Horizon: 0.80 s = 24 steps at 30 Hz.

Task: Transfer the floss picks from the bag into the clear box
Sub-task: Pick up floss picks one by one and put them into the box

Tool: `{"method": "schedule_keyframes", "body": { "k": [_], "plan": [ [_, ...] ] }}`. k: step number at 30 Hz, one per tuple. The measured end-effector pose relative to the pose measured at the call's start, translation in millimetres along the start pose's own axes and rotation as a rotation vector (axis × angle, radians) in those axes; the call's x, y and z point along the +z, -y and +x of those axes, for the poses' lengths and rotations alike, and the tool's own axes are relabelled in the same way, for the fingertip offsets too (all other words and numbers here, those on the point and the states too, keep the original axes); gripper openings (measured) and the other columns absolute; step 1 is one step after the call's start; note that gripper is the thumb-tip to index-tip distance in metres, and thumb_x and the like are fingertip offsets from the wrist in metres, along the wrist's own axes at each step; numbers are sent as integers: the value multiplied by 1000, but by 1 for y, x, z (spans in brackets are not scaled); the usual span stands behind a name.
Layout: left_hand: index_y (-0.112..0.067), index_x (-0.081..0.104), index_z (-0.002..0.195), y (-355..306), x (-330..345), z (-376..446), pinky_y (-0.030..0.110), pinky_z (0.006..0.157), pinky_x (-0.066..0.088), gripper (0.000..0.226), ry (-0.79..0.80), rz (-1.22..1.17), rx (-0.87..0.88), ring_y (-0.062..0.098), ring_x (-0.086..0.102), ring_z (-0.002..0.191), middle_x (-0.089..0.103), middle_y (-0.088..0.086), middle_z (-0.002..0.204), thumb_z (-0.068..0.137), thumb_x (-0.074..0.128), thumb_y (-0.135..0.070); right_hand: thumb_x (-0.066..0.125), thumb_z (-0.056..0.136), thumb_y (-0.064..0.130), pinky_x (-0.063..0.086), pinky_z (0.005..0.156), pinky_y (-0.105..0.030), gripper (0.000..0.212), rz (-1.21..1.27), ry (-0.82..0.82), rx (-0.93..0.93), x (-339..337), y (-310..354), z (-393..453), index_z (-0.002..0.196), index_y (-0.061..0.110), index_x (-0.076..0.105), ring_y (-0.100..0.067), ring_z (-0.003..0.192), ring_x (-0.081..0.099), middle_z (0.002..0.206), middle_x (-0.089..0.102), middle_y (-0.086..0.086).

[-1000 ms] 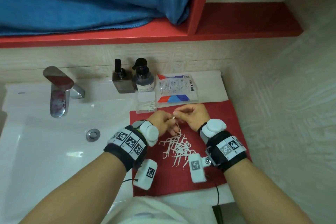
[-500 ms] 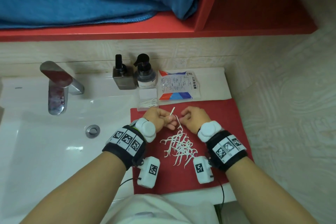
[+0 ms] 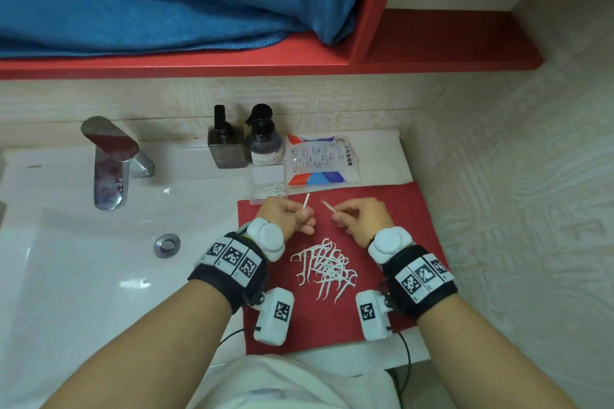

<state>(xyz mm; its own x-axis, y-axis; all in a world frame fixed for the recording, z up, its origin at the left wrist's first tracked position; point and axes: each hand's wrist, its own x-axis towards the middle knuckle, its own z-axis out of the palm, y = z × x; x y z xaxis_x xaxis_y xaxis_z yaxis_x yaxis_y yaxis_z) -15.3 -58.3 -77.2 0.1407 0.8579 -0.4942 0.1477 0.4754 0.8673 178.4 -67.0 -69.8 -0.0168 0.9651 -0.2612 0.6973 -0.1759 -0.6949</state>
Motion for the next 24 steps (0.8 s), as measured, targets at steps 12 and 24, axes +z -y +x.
{"method": "schedule_keyframes", "body": {
  "k": [12, 24],
  "plan": [
    [1, 71, 95, 1, 5, -9, 33, 78, 59, 14, 172, -11, -49, 25, 72, 75, 73, 19, 89, 89, 63, -8, 75, 82, 12, 53, 80, -26, 12, -196, 204, -368, -15, 24, -2, 90, 20, 79, -7, 78, 64, 87, 71, 6],
    [-5, 72, 92, 4, -6, -33, 35, 81, 58, 10, 314, -66, 35, 26, 72, 80, 74, 16, 89, 89, 63, -9, 82, 75, 11, 56, 83, -21, 19, 104, 86, -240, -9, 40, -14, 92, 16, 75, -1, 80, 71, 85, 75, 7]
  ]
}}
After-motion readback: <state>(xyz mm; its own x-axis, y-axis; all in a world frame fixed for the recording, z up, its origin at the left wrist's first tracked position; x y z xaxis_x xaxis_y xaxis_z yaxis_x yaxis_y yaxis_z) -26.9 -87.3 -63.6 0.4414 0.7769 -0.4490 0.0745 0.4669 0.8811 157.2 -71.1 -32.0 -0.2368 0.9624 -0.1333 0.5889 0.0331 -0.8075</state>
